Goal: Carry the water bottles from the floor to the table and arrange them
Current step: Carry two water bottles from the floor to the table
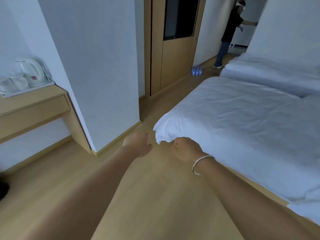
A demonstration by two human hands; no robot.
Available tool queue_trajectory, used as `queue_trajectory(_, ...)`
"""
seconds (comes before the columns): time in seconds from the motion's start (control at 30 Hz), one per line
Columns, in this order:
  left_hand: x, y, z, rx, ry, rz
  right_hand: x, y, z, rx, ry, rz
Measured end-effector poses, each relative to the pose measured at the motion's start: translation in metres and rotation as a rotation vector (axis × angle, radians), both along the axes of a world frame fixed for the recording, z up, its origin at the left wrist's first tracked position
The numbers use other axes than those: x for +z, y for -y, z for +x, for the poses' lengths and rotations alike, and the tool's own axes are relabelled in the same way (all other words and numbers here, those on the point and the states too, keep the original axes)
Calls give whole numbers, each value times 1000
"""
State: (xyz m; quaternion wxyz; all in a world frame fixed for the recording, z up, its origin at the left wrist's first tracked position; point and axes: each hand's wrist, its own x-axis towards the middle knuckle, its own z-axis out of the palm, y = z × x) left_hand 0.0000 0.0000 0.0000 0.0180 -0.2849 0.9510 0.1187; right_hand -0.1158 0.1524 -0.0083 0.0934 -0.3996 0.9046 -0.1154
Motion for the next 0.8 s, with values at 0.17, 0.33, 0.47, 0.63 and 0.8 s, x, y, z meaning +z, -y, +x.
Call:
queue_trajectory(0.17,-5,25,-25,6,18,2,-5,30,-20,34,7,12)
queue_trajectory(0.33,-6,79,-61,-4,-2,-26,-11,81,-55,-7,34,-11)
queue_trajectory(0.47,0,131,-92,-29,7,-40,-9,134,-81,-25,57,-25)
queue_trajectory(0.63,15,202,-125,-69,5,-59,-4,206,-108,-86,127,-42)
queue_trajectory(0.8,15,266,-153,-59,-3,-44,-4,261,-129,-109,129,-49)
